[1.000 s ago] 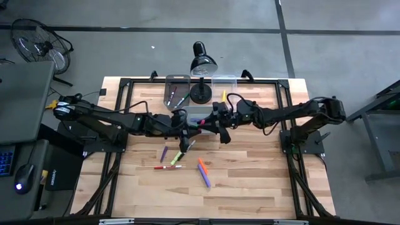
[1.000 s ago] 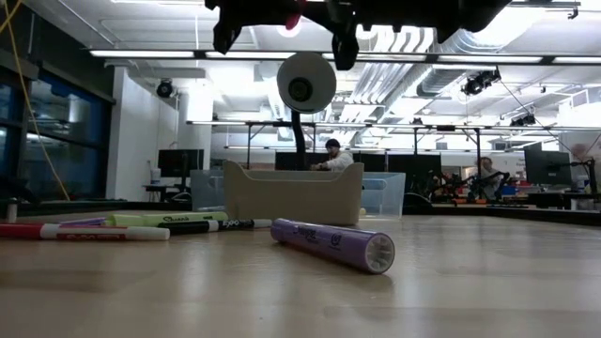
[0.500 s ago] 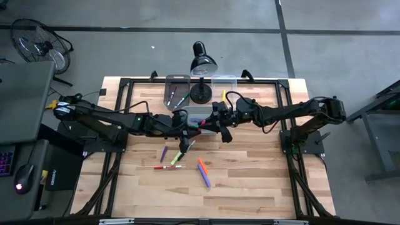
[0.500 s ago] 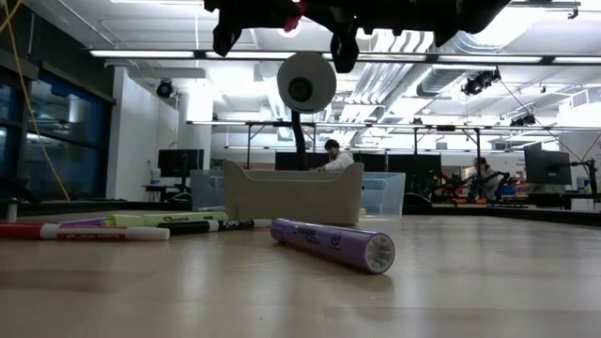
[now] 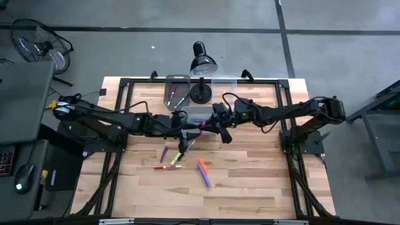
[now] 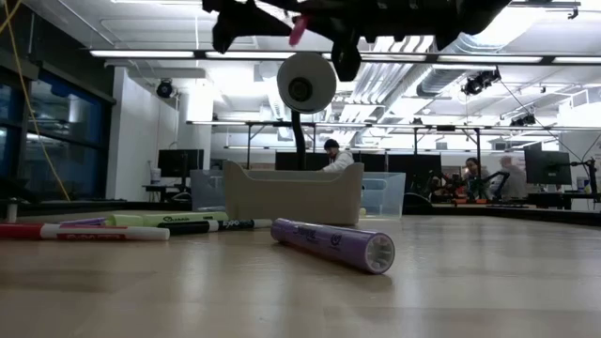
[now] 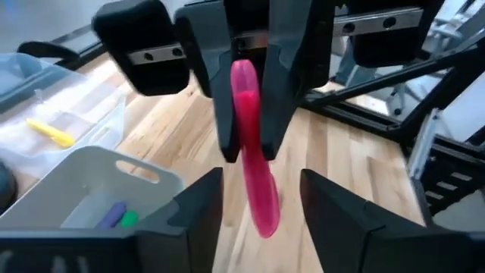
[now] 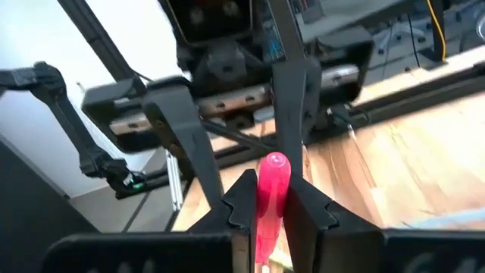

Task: Pick & Place Markers
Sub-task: Put the small pink marker into the transparent bin

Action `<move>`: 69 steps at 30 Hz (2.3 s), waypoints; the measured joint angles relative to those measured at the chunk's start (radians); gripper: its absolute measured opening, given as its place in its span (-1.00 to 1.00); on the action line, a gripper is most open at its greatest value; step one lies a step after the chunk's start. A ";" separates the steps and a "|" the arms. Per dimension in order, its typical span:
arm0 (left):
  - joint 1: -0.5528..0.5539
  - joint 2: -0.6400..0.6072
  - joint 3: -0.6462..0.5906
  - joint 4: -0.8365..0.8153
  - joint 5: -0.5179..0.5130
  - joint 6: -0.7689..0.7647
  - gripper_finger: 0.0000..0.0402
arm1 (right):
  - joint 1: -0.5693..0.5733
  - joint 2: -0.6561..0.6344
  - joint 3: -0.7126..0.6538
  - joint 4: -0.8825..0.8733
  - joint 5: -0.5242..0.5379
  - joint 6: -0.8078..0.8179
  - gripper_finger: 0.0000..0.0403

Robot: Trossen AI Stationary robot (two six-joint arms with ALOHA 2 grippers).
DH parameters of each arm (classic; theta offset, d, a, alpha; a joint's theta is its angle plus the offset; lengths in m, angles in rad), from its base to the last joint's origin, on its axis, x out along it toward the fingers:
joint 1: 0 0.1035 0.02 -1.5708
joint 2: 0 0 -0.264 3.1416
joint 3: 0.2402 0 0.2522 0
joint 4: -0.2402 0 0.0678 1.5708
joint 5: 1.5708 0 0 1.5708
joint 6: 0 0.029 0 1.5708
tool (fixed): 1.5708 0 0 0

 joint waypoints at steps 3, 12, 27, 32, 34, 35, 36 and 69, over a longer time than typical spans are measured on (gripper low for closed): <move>0.000 -0.038 0.002 -0.048 -0.051 -0.003 -0.09 | -0.004 0.000 0.000 -0.049 0.000 -0.002 -0.82; 0.000 -0.189 0.002 -0.306 -0.176 -0.078 -0.12 | -0.051 -0.028 0.000 -0.217 -0.036 -0.007 -0.82; 0.000 -0.298 -0.106 -0.496 -0.231 -0.179 -0.12 | -0.158 -0.151 0.000 -0.594 0.084 -0.086 -0.80; 0.001 -0.360 -0.248 -0.389 -0.243 -0.208 -0.12 | -0.220 -0.150 0.000 -0.641 0.144 -0.064 -0.82; 0.009 -0.401 -0.305 -0.346 -0.241 -0.219 -0.12 | -0.252 -0.150 0.000 -0.648 0.171 -0.049 -0.82; 0.021 -0.420 -0.331 -0.324 -0.229 -0.223 -0.12 | -0.269 -0.150 0.000 -0.648 0.179 -0.031 -0.82; 0.038 -0.436 -0.355 -0.299 -0.212 -0.225 -0.12 | -0.289 -0.150 0.000 -0.648 0.190 -0.010 -0.81; 0.722 -0.562 -0.456 -0.152 0.631 0.120 -0.12 | -0.596 0.106 0.001 -0.561 0.183 0.100 -0.70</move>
